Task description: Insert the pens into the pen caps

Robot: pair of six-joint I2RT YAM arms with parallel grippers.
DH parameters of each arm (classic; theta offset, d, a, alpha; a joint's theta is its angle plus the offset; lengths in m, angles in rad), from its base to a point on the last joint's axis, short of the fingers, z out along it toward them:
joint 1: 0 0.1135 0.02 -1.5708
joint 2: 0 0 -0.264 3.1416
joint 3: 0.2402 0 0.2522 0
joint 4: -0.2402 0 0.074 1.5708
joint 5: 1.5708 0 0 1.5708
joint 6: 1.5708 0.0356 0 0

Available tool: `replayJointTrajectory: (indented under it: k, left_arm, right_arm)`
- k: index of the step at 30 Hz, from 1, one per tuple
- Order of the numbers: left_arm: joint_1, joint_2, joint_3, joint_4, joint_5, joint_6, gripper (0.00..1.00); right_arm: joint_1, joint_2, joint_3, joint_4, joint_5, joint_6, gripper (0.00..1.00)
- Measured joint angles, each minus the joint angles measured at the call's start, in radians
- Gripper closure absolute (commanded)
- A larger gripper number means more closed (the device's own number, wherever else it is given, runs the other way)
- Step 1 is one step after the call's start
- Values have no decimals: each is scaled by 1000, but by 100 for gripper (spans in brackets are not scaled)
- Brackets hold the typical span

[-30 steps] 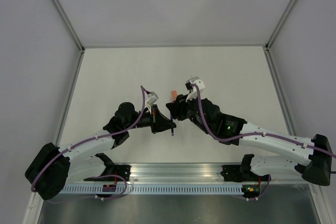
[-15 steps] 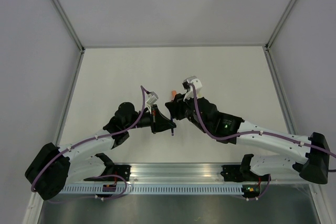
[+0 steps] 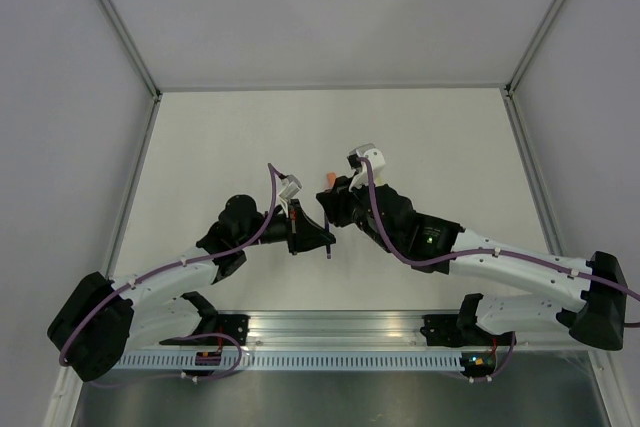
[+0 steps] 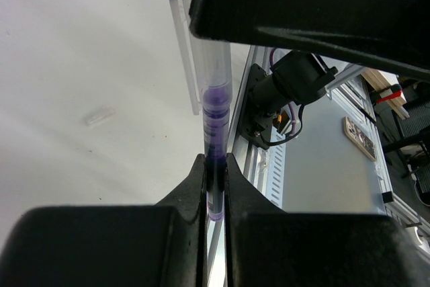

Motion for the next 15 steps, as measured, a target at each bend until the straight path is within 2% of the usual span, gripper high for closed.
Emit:
replayJointTrajectory:
  k: [4,6,7,11,15]
  left_arm:
    - [0,0,0,0,0,0,98]
    - [0,0,0,0,0,0,98]
    - [0,0,0,-1,2,0,98]
    - [0,0,-4,-14,3,0,98]
    - [0,0,-11,-24,3,0,98]
  right_arm:
    - [0,0,-1,1,-10,2,75]
    - [0,0,-7,2,-26,6,81]
    - [0,0,-13,4,-30,8,88]
    - [-5,-1,-39,21,-38,14,99]
    - [-6,-9,-70,48,-48,23,100]
